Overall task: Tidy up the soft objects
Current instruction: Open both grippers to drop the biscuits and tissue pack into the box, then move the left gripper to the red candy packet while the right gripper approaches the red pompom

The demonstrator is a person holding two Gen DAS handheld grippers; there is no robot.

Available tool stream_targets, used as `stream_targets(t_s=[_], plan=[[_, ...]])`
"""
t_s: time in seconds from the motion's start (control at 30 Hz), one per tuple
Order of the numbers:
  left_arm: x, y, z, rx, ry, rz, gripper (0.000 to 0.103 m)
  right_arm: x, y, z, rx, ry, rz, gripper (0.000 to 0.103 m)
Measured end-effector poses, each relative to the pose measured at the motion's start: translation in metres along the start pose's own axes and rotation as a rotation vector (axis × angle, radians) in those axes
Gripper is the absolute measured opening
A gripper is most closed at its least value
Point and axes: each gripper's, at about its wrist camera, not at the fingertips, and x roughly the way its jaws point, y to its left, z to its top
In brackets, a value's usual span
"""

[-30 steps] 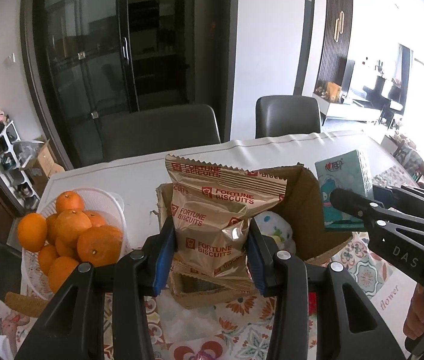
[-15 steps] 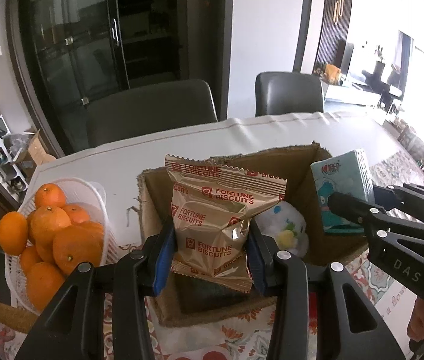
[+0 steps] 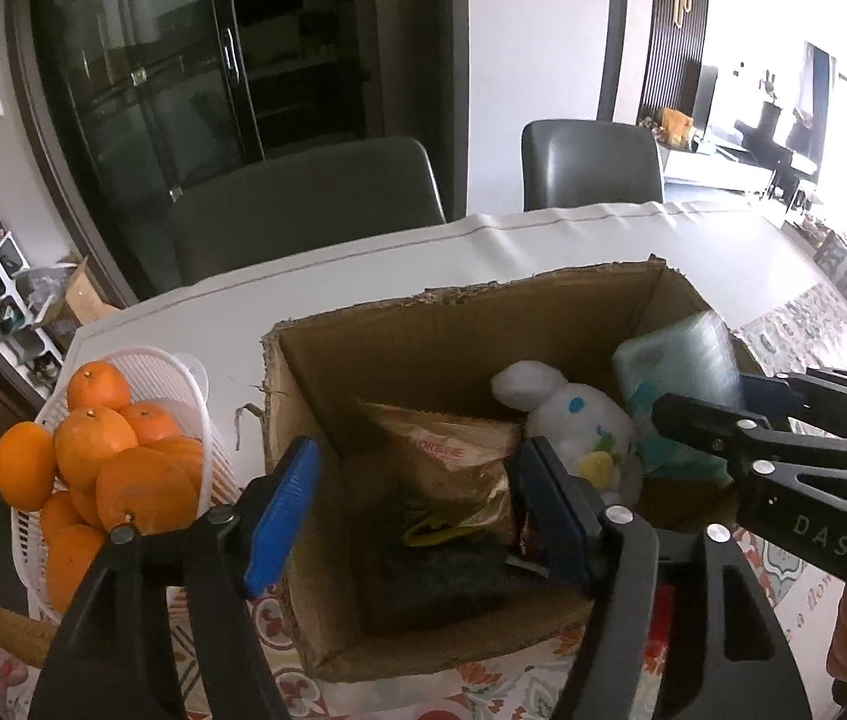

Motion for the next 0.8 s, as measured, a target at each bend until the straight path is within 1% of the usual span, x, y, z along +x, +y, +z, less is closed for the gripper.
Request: stream_targets(t_s=[0.07,0.1,0.13,0.27,0.4,0.63,0.8], plan=[[-0.003,0.002,-0.001,-0.009,-0.003,-0.002,0.071,0.002,-0.003,0.0,0.013,0.005,0.022,0.039],[-0.006,0.003,-0.001,-0.017,-0.006,0.001,0.072,0.001,-0.003,0.0,0.02,-0.004,0.022,0.045],[-0.008,0.004,-0.001,-0.023,-0.01,0.005,0.073,0.0,-0.003,-0.001,0.022,-0.011,0.022,0.046],[-0.02,0.004,-0.006,-0.032,-0.03,0.023,0.074,-0.011,0.0,-0.003,0.022,-0.051,-0.006,0.046],[-0.034,0.004,-0.012,-0.041,-0.042,0.023,0.076,-0.027,0.005,-0.007,0.021,-0.091,-0.033,0.046],[-0.052,0.004,-0.023,-0.078,-0.038,0.042,0.076,-0.047,0.008,-0.015,0.022,-0.118,-0.034,0.046],[-0.061,0.003,-0.032,-0.087,-0.028,0.059,0.076,-0.058,0.011,-0.024,0.019,-0.137,-0.048,0.046]])
